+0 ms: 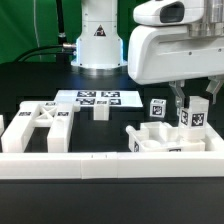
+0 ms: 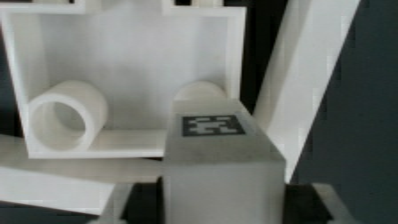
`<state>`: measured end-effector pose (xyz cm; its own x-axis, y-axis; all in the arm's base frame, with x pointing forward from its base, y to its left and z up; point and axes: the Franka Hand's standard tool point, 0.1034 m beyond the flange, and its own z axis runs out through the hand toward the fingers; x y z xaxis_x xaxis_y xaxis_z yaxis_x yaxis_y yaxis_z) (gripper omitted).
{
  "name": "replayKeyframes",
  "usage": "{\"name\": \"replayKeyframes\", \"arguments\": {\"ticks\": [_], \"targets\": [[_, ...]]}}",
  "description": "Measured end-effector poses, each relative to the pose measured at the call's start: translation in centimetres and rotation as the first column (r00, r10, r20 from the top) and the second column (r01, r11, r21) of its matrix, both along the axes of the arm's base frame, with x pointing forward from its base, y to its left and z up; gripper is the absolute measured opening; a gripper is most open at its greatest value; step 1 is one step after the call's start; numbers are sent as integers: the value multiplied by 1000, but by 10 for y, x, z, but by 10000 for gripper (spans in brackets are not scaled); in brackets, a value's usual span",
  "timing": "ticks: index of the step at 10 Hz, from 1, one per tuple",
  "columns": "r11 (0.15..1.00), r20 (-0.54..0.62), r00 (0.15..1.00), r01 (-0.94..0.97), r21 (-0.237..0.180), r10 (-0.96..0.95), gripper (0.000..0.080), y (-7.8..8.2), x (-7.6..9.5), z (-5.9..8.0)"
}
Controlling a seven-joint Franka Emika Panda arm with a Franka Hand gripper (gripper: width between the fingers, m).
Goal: Assemble chair
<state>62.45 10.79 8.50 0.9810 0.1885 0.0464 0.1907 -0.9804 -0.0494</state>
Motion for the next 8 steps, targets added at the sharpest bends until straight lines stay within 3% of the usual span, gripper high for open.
{"name": "replayKeyframes", "arguments": {"ticks": [2, 4, 8], "targets": [[999, -3, 999, 43, 6, -43, 284, 0, 0, 0], [958, -25, 958, 285, 28, -284, 284, 2, -1, -1], [728, -56, 729, 685, 46, -682, 284, 11, -6, -1]]}}
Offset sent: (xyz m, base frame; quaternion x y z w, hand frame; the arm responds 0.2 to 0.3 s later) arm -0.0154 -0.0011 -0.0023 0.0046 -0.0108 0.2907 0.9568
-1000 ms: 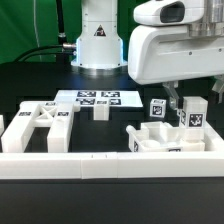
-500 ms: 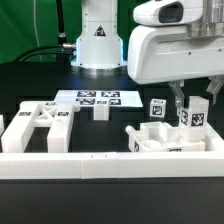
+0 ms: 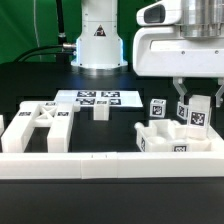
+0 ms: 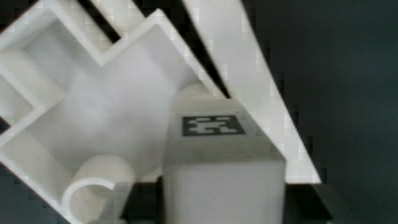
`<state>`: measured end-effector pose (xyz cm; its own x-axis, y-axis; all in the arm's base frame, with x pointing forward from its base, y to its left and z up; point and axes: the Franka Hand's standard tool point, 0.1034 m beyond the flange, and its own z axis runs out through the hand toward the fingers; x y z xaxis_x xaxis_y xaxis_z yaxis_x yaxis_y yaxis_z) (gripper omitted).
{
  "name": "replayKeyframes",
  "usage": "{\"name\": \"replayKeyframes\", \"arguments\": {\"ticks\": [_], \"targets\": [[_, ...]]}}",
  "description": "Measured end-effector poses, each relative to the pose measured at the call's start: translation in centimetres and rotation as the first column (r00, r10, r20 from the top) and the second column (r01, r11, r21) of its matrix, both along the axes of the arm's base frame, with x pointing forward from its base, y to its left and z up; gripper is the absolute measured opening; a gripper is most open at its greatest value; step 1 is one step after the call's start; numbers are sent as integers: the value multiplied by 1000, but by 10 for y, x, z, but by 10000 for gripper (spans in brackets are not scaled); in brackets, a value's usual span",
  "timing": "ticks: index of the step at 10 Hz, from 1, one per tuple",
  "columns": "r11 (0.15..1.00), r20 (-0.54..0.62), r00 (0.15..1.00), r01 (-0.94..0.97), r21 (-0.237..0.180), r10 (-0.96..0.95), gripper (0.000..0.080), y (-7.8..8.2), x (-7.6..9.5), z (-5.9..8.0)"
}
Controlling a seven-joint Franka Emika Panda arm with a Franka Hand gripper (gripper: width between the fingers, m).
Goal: Assemble chair
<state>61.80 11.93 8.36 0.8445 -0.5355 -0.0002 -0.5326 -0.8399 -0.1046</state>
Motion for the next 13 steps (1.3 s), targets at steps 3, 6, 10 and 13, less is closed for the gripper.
{"name": "replayKeyframes", "arguments": {"ticks": [3, 6, 10, 13], "targets": [[955, -25, 955, 297, 8, -297, 284, 1, 0, 0], [953, -31, 952, 304, 14, -303, 465, 3, 0, 0], [997, -8, 997, 82, 8, -82, 646, 4, 1, 0], [985, 14, 985, -171, -13, 171, 649, 4, 1, 0]]}}
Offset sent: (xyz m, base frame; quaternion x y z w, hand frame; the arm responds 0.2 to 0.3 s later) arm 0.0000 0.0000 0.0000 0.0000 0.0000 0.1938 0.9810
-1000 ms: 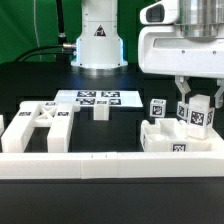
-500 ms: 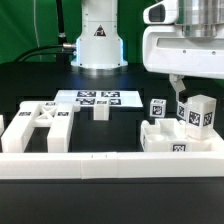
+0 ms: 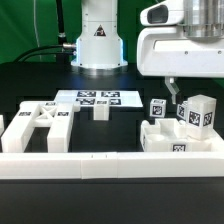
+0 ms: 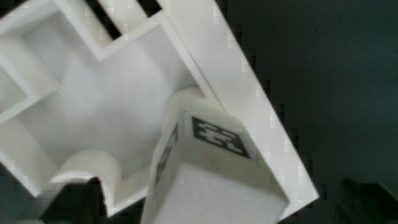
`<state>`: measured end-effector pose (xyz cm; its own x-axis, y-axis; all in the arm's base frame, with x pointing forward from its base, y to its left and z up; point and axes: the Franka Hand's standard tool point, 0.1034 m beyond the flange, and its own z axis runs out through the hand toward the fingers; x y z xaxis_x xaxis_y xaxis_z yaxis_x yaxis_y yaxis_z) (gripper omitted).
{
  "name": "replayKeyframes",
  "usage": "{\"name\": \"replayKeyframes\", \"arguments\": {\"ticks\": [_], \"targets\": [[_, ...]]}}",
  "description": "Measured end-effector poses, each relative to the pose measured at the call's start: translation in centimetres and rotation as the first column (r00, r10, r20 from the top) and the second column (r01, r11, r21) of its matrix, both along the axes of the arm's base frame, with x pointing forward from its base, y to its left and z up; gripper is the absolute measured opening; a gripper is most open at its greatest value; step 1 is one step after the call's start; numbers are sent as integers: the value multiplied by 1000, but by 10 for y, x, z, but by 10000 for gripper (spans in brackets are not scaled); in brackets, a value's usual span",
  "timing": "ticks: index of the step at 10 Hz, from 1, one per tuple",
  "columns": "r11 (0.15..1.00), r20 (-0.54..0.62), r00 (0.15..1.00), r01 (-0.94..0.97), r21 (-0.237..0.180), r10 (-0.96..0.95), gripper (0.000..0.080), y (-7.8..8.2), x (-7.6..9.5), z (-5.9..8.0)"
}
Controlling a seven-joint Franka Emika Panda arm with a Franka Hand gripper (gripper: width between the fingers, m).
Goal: Assemble chair
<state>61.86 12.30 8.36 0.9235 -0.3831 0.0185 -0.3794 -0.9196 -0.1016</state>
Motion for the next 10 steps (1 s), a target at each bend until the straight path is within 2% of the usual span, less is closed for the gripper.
{"name": "replayKeyframes", "arguments": {"ticks": [3, 6, 7, 8, 10], "targets": [[965, 19, 965, -260, -34, 261, 649, 1, 0, 0], [825, 30, 826, -561, -64, 563, 649, -1, 3, -2], [744, 28, 744, -663, -82, 667, 649, -5, 3, -3], [714, 28, 715, -695, -86, 699, 649, -4, 3, -3], [709, 27, 710, -700, -85, 704, 632, -4, 2, -4]]}}
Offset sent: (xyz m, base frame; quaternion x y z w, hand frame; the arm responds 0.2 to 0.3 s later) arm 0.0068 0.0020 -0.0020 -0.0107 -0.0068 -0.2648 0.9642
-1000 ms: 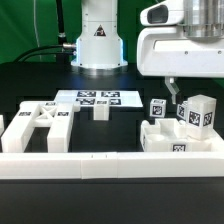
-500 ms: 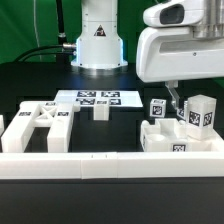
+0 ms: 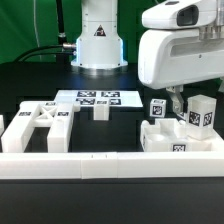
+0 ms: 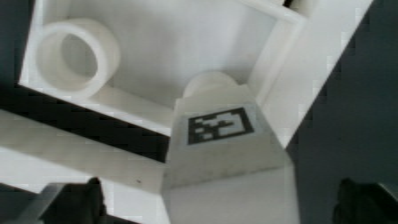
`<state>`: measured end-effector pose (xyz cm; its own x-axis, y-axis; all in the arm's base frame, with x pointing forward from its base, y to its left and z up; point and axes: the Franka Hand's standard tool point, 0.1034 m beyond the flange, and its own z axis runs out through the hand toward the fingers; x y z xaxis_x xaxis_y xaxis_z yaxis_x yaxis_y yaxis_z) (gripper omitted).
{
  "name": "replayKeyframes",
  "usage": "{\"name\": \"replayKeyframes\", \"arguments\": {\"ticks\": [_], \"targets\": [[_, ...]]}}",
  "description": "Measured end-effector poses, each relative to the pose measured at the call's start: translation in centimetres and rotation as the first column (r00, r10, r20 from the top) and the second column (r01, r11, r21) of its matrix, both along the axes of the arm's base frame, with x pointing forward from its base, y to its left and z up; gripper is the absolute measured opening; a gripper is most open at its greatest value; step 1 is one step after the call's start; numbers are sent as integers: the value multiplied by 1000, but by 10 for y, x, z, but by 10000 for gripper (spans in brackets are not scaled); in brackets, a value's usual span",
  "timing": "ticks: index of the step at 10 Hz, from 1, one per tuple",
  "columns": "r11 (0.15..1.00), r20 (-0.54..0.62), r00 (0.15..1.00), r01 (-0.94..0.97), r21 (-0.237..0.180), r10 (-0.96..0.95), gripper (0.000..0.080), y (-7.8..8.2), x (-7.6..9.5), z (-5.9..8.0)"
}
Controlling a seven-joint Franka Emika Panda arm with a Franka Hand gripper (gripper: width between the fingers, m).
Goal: Assemble chair
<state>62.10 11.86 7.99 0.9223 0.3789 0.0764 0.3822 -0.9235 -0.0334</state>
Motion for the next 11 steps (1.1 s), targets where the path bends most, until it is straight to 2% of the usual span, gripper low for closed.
{"name": "replayKeyframes", "arguments": {"ticks": [1, 3, 5, 7, 10, 11], "targets": [[1000, 0, 1000, 0, 0, 0, 632, 0, 0, 0], [1000, 0, 1000, 1, 0, -1, 282, 0, 0, 0], [998, -5, 998, 65, 6, -65, 286, 0, 0, 0], [968, -17, 968, 250, 16, -250, 286, 0, -1, -1], [843, -30, 844, 537, 32, -536, 286, 0, -8, -2], [767, -43, 768, 641, 37, -639, 287, 1, -9, -2]]}}
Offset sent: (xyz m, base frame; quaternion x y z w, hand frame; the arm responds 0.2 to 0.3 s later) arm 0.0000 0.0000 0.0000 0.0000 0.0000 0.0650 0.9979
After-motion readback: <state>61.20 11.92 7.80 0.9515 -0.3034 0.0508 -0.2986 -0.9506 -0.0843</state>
